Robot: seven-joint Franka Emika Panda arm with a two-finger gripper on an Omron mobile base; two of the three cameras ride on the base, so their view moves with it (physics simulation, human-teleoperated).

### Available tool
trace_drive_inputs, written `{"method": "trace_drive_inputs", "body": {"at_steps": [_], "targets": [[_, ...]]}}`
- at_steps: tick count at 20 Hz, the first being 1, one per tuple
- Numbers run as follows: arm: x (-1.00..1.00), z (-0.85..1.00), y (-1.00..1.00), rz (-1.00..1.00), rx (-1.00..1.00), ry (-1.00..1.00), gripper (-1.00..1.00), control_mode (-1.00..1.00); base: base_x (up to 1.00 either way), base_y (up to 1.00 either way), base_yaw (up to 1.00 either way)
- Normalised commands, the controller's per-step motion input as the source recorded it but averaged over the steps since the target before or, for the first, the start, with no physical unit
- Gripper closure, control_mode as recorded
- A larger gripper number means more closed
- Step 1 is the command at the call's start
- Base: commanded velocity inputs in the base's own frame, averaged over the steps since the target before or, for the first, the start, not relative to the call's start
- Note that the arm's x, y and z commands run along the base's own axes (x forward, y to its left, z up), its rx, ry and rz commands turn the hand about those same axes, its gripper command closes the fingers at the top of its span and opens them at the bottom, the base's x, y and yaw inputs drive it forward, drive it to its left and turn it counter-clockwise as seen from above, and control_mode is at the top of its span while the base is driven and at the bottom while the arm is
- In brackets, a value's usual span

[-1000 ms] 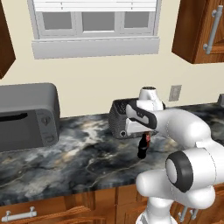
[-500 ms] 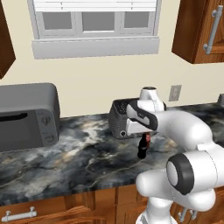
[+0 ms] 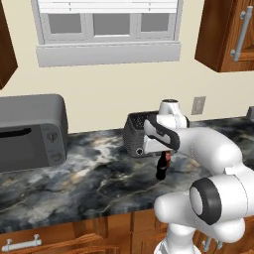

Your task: Move the drinks to the dining counter.

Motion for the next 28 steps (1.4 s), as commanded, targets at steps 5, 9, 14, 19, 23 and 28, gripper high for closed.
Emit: {"method": "trace_drive_inputs", "body": {"at_steps": [5,9,14,19,23,28], "targets": [[0.0,0.0,0.0,0.0,0.0,0.0,-1.0,-1.0,0.0,0.0,0.0],[-0.04,0.0,0.0,0.0,0.0,0.0,-1.0,-1.0,0.0,0.0,0.0],[-0.03,0.0,0.0,0.0,0.0,0.0,-1.0,-1.0,0.0,0.0,0.0],[0.0,0.01,0.0,0.0,0.0,0.0,-1.0,-1.0,0.0,0.0,0.0],[0.0,0.0,0.0,0.0,0.0,0.0,-1.0,-1.0,0.0,0.0,0.0],[-0.06,0.0,0.0,0.0,0.0,0.0,-1.0,-1.0,0.0,0.0,0.0]]}}
